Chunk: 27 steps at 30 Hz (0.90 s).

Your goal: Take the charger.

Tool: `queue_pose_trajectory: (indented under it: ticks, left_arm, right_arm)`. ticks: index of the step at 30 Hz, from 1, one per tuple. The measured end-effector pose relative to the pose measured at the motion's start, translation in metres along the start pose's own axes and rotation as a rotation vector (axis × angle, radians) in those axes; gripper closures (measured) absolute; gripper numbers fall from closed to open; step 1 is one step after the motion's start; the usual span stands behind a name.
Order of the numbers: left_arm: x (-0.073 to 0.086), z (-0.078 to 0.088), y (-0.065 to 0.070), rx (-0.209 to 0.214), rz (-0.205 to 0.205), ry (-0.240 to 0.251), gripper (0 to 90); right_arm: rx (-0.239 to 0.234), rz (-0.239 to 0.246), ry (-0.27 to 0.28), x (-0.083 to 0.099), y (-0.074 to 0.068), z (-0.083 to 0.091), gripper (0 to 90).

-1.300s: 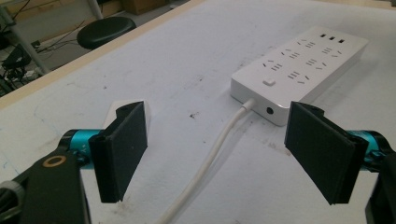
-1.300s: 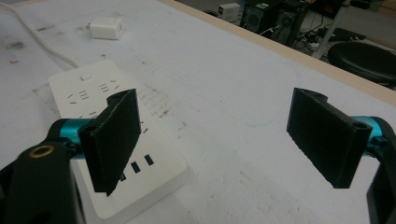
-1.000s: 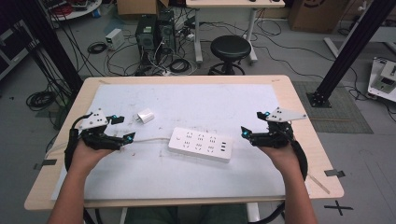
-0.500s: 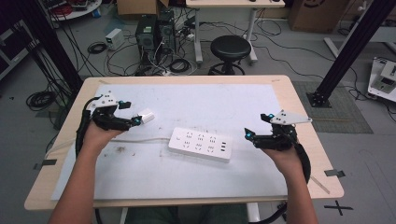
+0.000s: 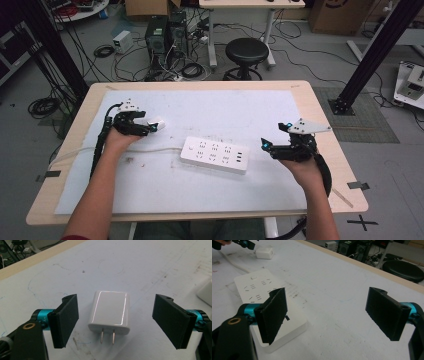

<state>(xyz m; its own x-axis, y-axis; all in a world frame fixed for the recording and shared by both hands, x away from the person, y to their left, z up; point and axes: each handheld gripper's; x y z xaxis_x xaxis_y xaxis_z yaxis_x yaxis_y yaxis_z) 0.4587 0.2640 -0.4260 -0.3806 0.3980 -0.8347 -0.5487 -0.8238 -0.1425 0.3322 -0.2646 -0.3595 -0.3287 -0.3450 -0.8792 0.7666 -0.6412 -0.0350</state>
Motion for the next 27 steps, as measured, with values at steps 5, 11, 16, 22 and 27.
queue_pose_trajectory:
  ticks: [5,11,16,22,27]
  left_arm:
    - [0.002,-0.011,-0.001,0.007,-0.004,-0.032,21.0]
    - [-0.002,-0.022,0.002,0.014,-0.033,-0.047,21.1]
    - [0.004,-0.028,-0.001,0.011,-0.026,-0.075,21.1]
    - [0.007,-0.031,-0.003,0.017,-0.029,-0.088,23.0]
    - [0.008,-0.032,-0.002,0.019,-0.032,-0.088,28.8]
  right_arm:
    - [-0.004,-0.004,-0.006,0.000,-0.001,-0.001,17.8]
    - [-0.001,-0.005,-0.004,0.001,-0.002,-0.001,17.8]
    - [-0.002,-0.002,-0.006,0.002,-0.001,-0.001,17.8]
    - [-0.003,0.000,-0.011,0.000,-0.002,-0.002,17.8]
    - [-0.007,0.000,-0.013,-0.001,-0.003,-0.004,17.9]
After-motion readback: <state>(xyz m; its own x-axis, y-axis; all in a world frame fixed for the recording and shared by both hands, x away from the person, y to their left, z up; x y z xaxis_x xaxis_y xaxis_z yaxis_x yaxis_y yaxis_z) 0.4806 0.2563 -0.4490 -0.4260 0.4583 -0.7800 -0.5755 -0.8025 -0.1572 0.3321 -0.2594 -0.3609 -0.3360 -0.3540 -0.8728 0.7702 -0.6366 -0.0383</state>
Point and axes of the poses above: each handheld gripper's, and its own axes: z roughly backward along the jaws, x roughly out of its underside, y roughly to its right, and after that the axes turned 12 degrees about -x, right-handed
